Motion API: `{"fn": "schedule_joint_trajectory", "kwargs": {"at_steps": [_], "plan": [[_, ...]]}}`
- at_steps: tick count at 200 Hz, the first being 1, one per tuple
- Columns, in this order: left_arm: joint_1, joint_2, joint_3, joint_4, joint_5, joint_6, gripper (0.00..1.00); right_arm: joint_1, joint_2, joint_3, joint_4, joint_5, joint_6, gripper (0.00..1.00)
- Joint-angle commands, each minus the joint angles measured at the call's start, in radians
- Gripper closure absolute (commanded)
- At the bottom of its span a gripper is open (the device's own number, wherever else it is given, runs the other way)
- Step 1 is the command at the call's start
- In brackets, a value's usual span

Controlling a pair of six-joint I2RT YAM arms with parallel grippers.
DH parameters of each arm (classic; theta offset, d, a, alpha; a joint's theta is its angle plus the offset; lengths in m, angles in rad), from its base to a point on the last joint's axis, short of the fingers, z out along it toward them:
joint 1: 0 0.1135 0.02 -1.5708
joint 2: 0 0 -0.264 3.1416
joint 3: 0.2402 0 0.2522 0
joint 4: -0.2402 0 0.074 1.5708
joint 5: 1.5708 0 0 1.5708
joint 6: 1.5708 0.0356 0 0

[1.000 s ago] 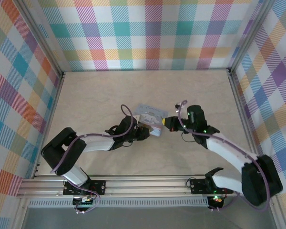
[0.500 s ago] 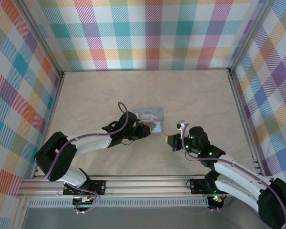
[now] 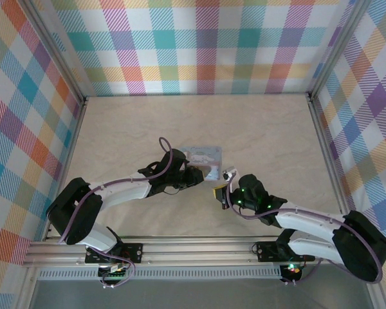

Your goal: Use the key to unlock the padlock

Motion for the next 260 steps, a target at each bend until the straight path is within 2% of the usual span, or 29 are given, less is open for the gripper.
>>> {"fn": "schedule_joint_trajectory", "kwargs": {"at_steps": [1, 104, 260], "plan": [[-0.011, -0.007, 0.045, 0.01, 0.028, -0.027, 0.81, 0.014, 0.034, -0.002, 0.103, 0.037, -0.035, 1.0], [-0.011, 0.02, 0.07, -0.045, 0.042, -0.062, 0.83, 0.039, 0.194, 0.031, 0.231, 0.069, -0.064, 1.0], [-0.011, 0.02, 0.072, -0.049, 0.039, -0.069, 0.84, 0.04, 0.223, 0.047, 0.266, 0.05, -0.062, 1.0]]}}
